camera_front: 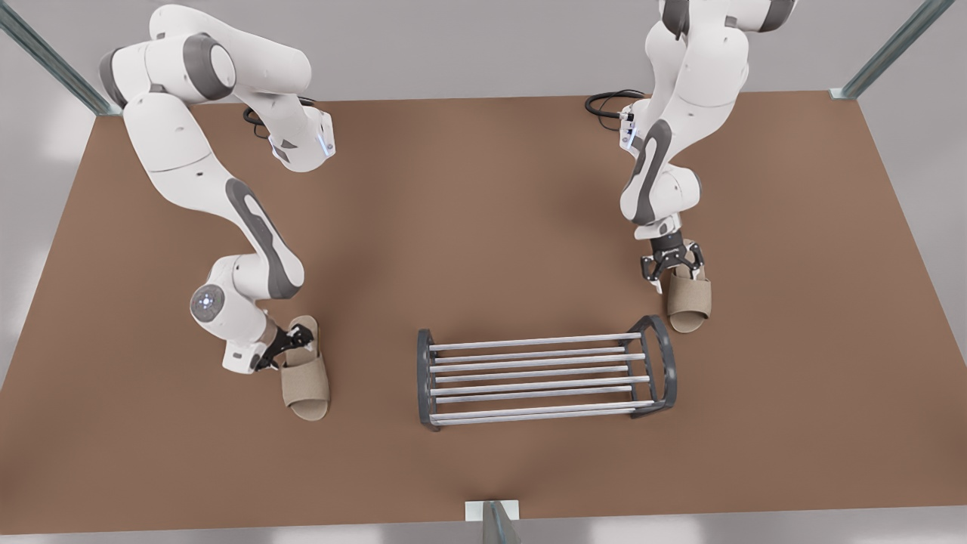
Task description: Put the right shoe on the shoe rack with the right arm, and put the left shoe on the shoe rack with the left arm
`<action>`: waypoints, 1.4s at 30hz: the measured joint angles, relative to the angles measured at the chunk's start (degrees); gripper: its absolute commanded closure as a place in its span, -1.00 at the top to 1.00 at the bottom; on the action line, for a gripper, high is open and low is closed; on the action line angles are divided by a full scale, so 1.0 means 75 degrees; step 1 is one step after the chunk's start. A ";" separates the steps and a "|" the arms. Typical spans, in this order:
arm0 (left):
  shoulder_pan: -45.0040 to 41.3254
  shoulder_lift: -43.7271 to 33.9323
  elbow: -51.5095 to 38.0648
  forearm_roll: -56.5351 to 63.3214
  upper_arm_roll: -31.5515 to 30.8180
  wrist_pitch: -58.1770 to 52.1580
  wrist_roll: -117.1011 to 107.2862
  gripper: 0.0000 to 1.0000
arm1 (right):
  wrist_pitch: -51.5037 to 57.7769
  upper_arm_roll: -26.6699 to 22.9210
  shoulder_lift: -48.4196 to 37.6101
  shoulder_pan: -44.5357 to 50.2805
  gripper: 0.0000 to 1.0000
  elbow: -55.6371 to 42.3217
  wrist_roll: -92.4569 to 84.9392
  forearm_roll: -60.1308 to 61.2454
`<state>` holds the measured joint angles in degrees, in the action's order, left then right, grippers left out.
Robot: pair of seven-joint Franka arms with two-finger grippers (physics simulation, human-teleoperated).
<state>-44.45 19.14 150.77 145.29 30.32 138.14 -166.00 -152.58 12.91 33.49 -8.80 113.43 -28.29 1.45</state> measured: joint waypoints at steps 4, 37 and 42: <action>0.0018 0.0208 -0.0128 0.0024 -0.0001 0.0016 0.0000 1.00 | 0.0027 -0.0020 0.0074 -0.0043 1.00 -0.0329 0.0077 0.0001; -0.3927 -0.4767 -0.2555 -0.1053 0.0979 0.1539 0.0000 -0.57 | 0.2862 0.0032 -0.0605 -0.0110 -0.57 -0.4264 0.0710 0.0083; -0.4084 -0.1988 -0.3958 -0.2290 0.0867 0.1672 0.0000 -0.57 | 0.5082 0.0171 -0.1619 0.1892 -0.57 -0.5412 0.1912 0.0319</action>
<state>-75.08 4.22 121.09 128.11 36.82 150.68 -166.00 -114.46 14.19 21.35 5.39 72.84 -13.96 3.84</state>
